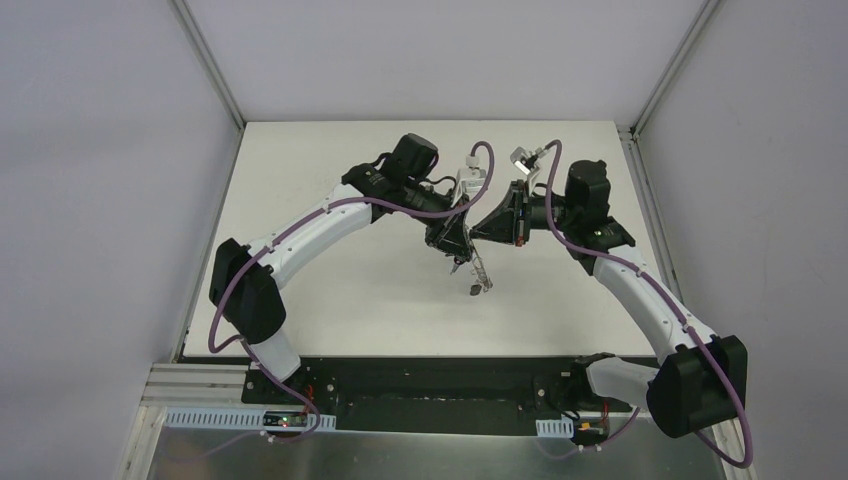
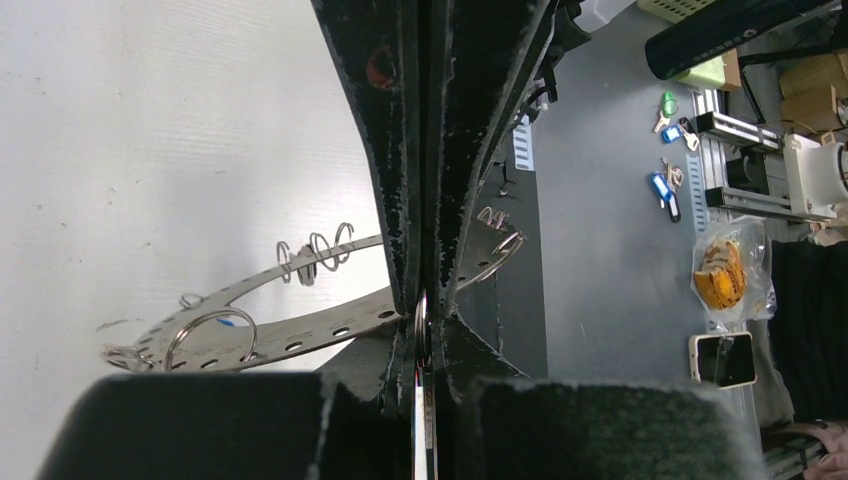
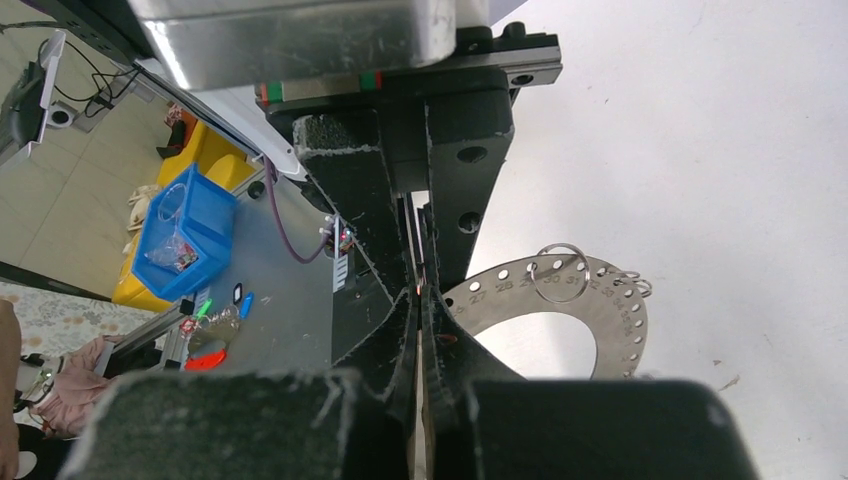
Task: Put the keys on the keyring
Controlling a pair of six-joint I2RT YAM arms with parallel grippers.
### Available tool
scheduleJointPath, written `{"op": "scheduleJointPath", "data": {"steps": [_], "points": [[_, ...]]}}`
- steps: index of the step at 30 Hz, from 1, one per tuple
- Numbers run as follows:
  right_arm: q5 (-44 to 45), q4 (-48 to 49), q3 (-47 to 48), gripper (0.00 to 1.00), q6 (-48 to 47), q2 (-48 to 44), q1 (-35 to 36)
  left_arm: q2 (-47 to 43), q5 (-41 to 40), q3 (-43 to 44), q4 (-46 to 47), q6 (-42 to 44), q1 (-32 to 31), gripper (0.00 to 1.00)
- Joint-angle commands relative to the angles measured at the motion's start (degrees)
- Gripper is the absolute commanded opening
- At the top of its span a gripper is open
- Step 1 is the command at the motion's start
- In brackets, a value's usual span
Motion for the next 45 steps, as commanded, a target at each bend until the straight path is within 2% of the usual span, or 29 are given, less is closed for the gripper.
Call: {"op": "scheduleJointPath", "data": {"steps": [1, 9, 22, 31, 32, 37, 42, 45], "points": [[-0.04, -2.78, 1.1, 0.0, -4.61, -2.12, 0.77, -2.0, 0.13, 0.88, 0.15, 2.36, 0.4, 0.0], [0.32, -5.74, 1.4, 0.0, -8.41, -2.16, 0.81, -4.53, 0.94, 1.47, -1.6, 3.59, 2.38, 0.0], [0.58, -8.68, 1.74, 0.0, -12.13, -2.74, 0.77, -3.68, 0.46, 5.26, -5.43, 4.68, 3.67, 0.0], [3.64, -17.06, 2.46, 0.0, -20.04, -3.31, 0.74, -2.37, -3.63, 9.57, -12.05, 4.57, 4.38, 0.0], [4.37, -17.73, 2.42, 0.02, -20.81, -3.36, 0.66, -1.52, -4.77, 10.67, -13.07, 3.8, 4.39, 0.0], [9.66, -18.2, 1.36, 0.24, -20.77, -4.16, -0.34, 4.26, -7.25, 16.86, -14.19, -1.25, 4.36, 0.0], [14.14, -21.22, 2.13, 0.49, -20.54, -5.61, -3.07, 8.45, -8.44, 18.5, -4.89, -10.46, 4.36, 0.0], [15.06, -23.4, 2.8, 0.56, -20.86, -6.66, -4.26, 11.91, -6.86, 21.35, -0.61, -15.96, 4.36, 0.0]]}}
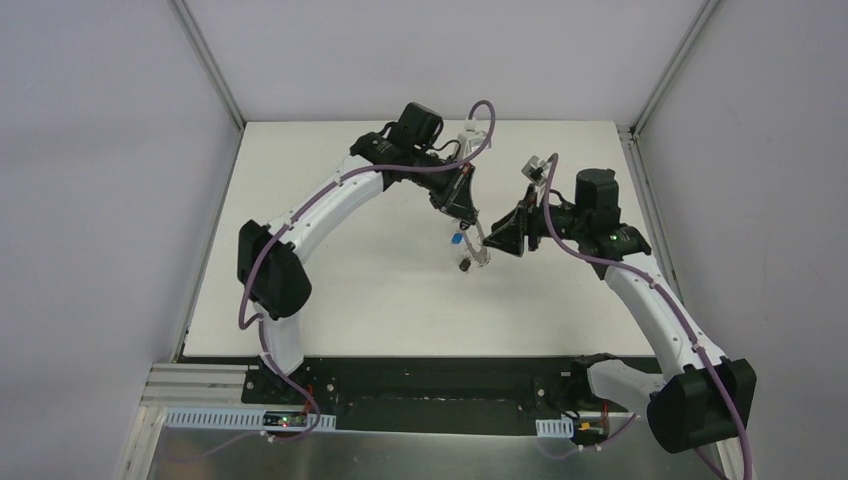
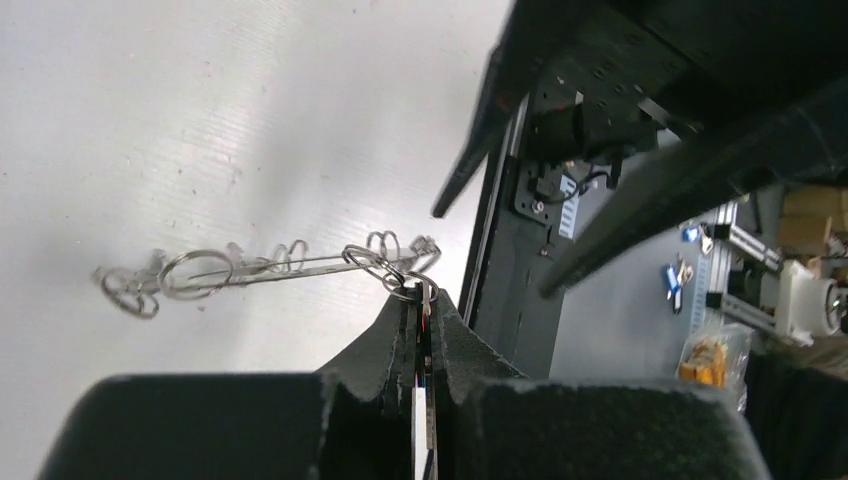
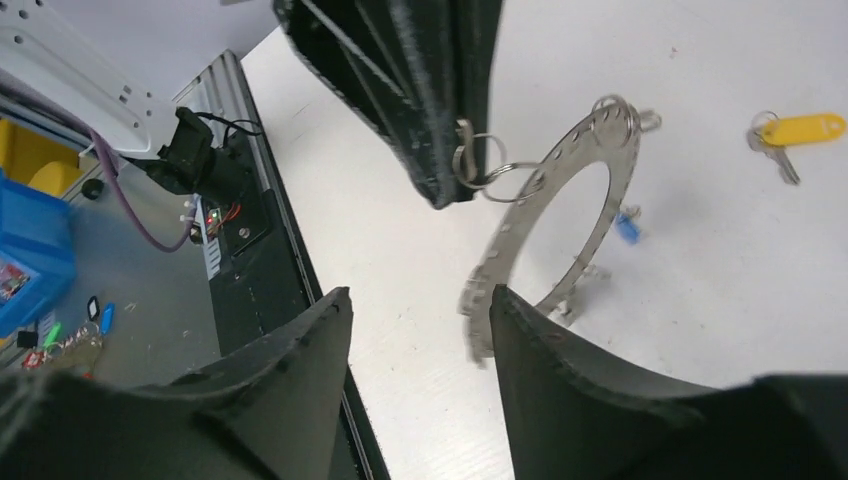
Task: Put the keys on the keyring
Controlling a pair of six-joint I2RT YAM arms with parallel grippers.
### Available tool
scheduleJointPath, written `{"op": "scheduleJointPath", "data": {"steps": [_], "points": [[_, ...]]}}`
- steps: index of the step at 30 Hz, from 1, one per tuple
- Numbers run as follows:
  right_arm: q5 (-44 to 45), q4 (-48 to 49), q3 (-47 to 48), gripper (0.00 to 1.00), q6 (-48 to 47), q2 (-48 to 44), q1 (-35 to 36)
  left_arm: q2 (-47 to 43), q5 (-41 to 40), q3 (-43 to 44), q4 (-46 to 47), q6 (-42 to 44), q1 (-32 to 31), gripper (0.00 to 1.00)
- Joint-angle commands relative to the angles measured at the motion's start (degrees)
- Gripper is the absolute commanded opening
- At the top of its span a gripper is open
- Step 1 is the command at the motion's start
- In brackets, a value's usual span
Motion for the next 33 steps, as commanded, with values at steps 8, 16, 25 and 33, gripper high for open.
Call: {"op": "scheduleJointPath", "data": {"steps": [8, 16, 25, 33], "points": [[4.97, -6.58, 0.89, 0.63, -4.13, -4.05, -2.71, -0.92, -0.63, -9.07, 12.15, -8.72, 1.63, 0.0], [5.57, -6.57, -1.0, 0.67, -5.88, -3.68, -3.86, -1.85, -6.96, -25.23, 5.34, 1.07, 1.63, 0.0], [5.58, -6.61, -2.57, 0.69, -7.43, -4.29, -5.69, -0.32, -9.84, -31.88, 2.05, 4.54, -1.97, 0.02], [5.15, -8.79, -3.59, 0.72, -11.37, -4.2, -5.91, 2.73, -12.52, -33.21, -0.89, 5.61, -2.24, 0.27]]}}
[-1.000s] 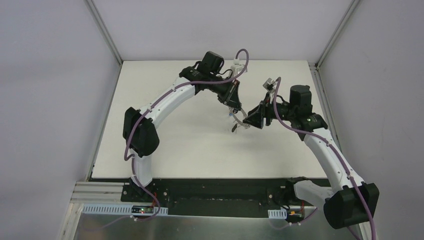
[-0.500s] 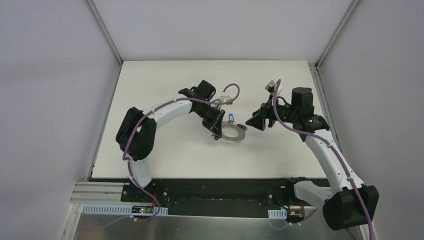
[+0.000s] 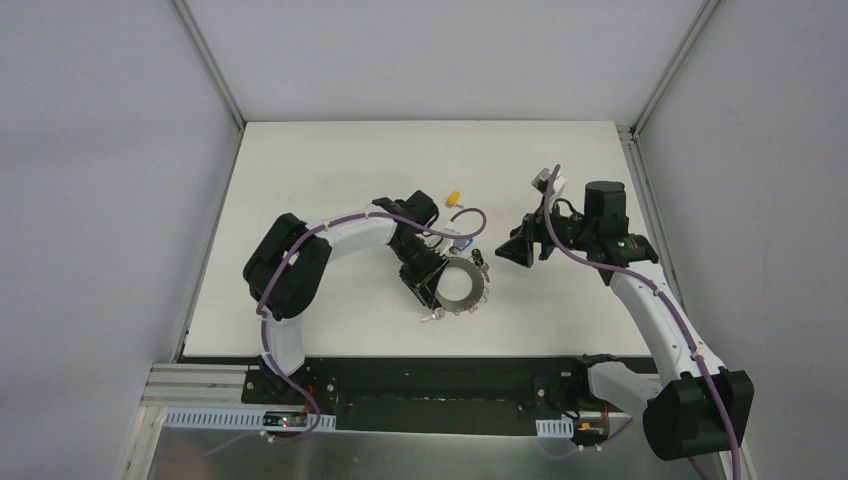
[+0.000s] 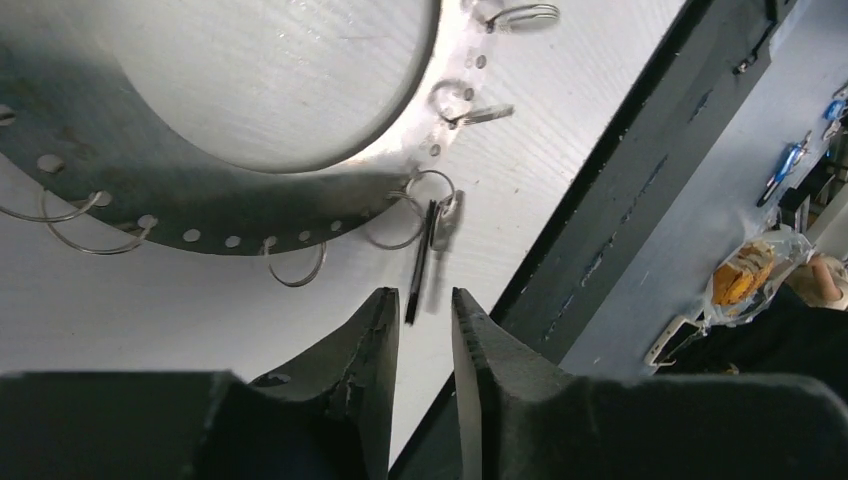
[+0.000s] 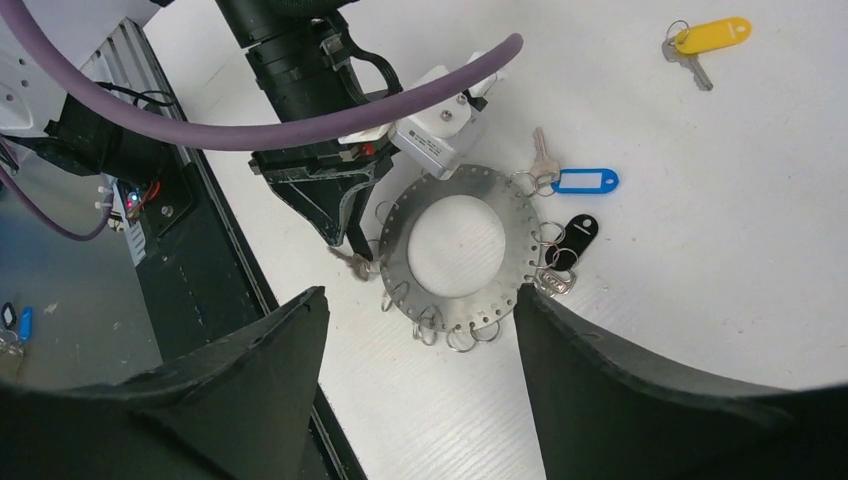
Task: Put the keys on the keyring
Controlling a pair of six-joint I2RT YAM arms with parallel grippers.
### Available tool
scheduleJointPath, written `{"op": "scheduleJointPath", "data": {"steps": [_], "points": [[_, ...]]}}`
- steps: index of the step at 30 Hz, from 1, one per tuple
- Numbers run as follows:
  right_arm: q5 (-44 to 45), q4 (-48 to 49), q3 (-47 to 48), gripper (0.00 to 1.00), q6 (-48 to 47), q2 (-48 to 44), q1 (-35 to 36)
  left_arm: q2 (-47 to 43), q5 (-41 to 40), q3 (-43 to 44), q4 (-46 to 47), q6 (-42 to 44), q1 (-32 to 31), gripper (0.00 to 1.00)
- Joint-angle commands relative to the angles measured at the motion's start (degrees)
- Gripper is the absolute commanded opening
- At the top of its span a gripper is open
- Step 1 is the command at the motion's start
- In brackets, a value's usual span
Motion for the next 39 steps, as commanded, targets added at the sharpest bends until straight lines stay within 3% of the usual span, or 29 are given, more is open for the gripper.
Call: {"op": "scheduleJointPath", "data": {"steps": [1, 4, 12, 20, 27, 29, 33, 39], "points": [[-0.36, -2.08, -0.21, 0.72, -4.33, -1.1, -0.32, 0.04, -2.89, -0.37, -3.79, 2.65, 0.33, 0.33], [0.1, -3.49, -0.43, 0.74, -6.31, -0.79, -0.36, 0.18, -4.44, 0.7, -6.98, 4.4, 0.54, 0.48], [0.33, -6.81, -1.02, 0.8, -11.15, -0.16, 0.13, -7.28, -8.24, 1.35, -10.18, 9.28, 3.84, 0.52], [9.03, -6.17, -2.13, 0.82, -13.62, 1.35, 5.49, -23.18, -27.76, 0.0, -8.45, 18.44, 5.46, 0.54], [12.87, -7.74, -1.64, 0.88, -15.51, 1.32, 5.87, -30.99, -45.47, 1.55, -8.23, 16.78, 5.75, 0.54], [13.82, -7.8, -1.55, 0.89, -14.27, 1.19, 5.85, -32.3, -49.41, 1.31, -8.73, 16.58, 6.04, 0.67], [15.07, -7.6, -1.49, 0.94, -10.04, 1.46, 5.85, -33.43, -49.8, 0.18, -10.79, 16.28, 7.6, 0.98], [13.52, -12.44, -1.88, 0.99, -9.99, 4.9, 5.75, -32.09, -44.19, 1.73, -15.34, 14.22, 9.0, 0.99]]}}
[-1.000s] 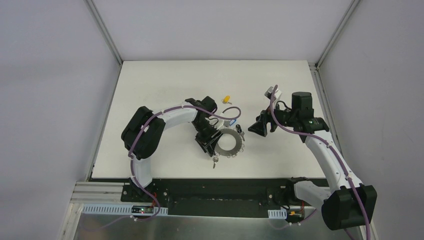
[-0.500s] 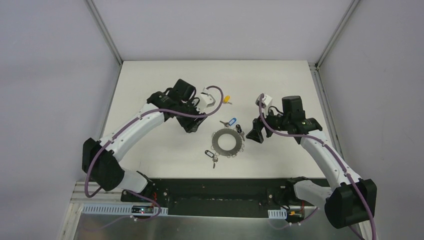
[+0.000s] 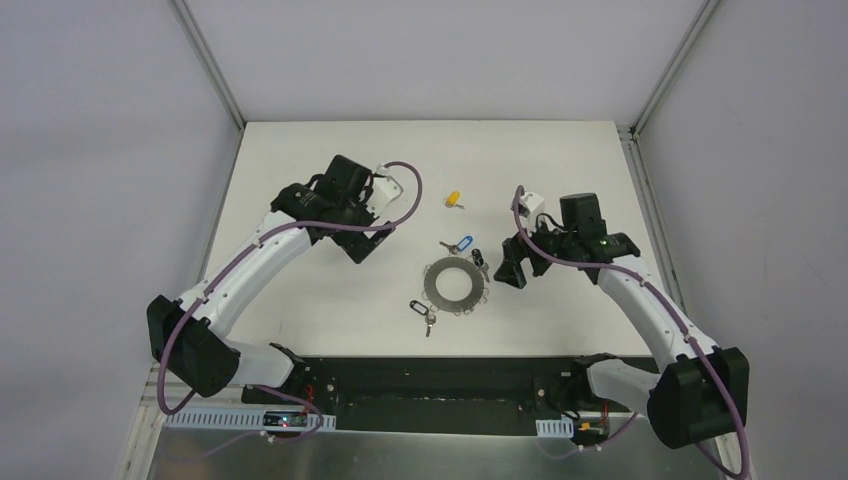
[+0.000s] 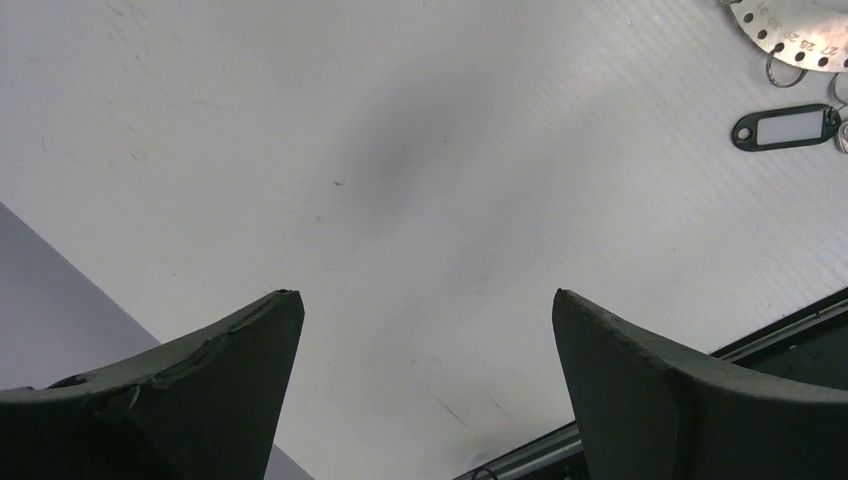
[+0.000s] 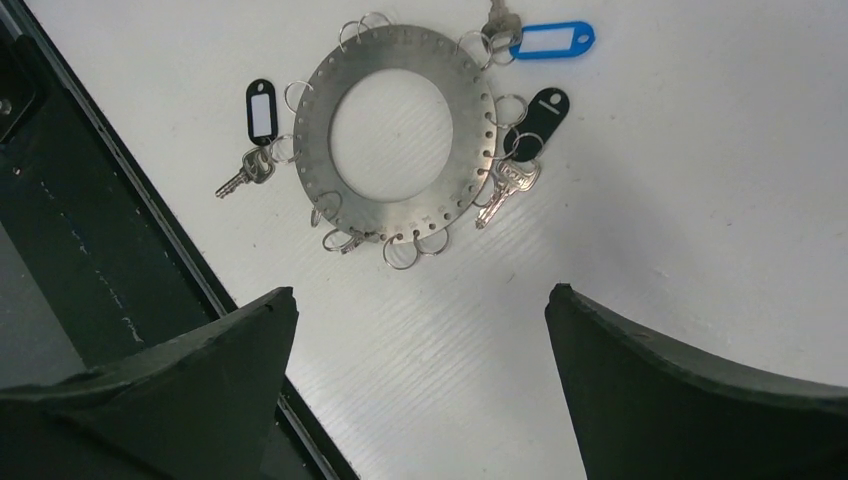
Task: Put the keys on the keyring
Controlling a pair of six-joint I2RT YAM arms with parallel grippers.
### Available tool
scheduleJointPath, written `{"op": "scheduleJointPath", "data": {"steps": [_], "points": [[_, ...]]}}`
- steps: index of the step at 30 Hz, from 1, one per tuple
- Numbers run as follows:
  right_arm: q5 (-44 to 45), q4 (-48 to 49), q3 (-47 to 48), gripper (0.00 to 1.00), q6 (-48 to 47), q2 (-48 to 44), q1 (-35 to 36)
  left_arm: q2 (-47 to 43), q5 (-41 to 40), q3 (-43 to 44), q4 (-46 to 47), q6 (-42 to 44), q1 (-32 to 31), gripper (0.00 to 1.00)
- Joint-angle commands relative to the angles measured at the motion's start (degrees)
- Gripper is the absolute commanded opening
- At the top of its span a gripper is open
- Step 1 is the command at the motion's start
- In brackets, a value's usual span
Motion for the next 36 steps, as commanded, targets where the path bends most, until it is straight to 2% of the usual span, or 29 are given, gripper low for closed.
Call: {"op": "scheduleJointPath", "data": {"steps": [1, 3, 7, 11, 14, 17, 22, 27, 32, 36], "points": [[-1.48, -4.64, -0.25, 0.99, -0.84, 3.02, 0.1, 0.3, 3.13, 2.13, -6.25, -1.88, 0.78, 0.99], [-2.5, -4.82, -0.57, 0.97, -0.58, 5.61, 0.08, 1.09, 4.8, 3.49, -7.84, -2.17, 0.89, 0.99], [-3.78, -6.66, 1.92, 0.83, 0.53, 13.79, 0.65, 0.39, 6.84, 4.79, -7.84, -2.07, 0.9, 0.99], [-2.21, -8.3, 3.37, 0.81, -4.42, 18.54, 3.16, -1.43, 9.14, 4.88, -7.38, -0.68, 0.9, 0.99], [1.11, -6.87, 2.63, 0.82, -11.16, 18.48, 4.07, -2.2, 9.58, 4.8, -6.25, 0.12, 0.9, 0.98], [2.09, -6.31, 2.33, 0.74, -18.15, 18.48, 4.4, -2.5, 9.02, 5.06, -5.76, 0.15, 0.9, 0.97], [3.21, -3.81, 2.23, 0.71, -24.18, 19.12, 5.2, -2.19, 7.59, 5.91, -6.56, -0.28, 1.26, 0.96], [4.79, 2.28, 1.44, 0.71, -23.39, 18.76, 7.52, -0.97, 8.93, 6.55, -7.03, -1.43, 2.92, 0.96], [4.26, 2.27, 3.57, 0.66, -19.98, 18.94, 10.08, 0.71, 13.22, 5.55, -7.27, -4.53, 5.2, 0.94], [8.15, 1.12, 2.59, 0.65, -24.95, 18.69, 11.25, 1.21, 15.0, 4.98, -6.99, -5.25, 7.44, 0.93]]}}
